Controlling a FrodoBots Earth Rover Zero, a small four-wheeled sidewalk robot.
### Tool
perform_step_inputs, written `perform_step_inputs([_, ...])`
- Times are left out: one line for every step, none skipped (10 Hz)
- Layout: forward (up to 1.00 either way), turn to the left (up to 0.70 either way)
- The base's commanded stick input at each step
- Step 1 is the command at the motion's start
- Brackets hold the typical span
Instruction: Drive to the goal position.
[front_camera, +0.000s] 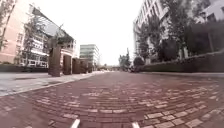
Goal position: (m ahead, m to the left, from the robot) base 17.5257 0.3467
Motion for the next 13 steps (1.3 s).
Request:
perform_step_inputs([0.70,0.00])
perform_step_inputs([0.70,0.00])
perform_step_inputs([0.70,-0.14])
perform_step_inputs([0.70,-0.14])
perform_step_inputs([0.70,-0.14])
perform_step_inputs([0.70,-0.14])
perform_step_inputs([0.70,-0.11])
perform_step_inputs([0.70,0.00])
perform_step_inputs([0.70,0.00])
perform_step_inputs([0.70,0.00])
perform_step_inputs([0.70,0.00])
perform_step_inputs([0.70,0.00])
perform_step_inputs([0.70,0.00])
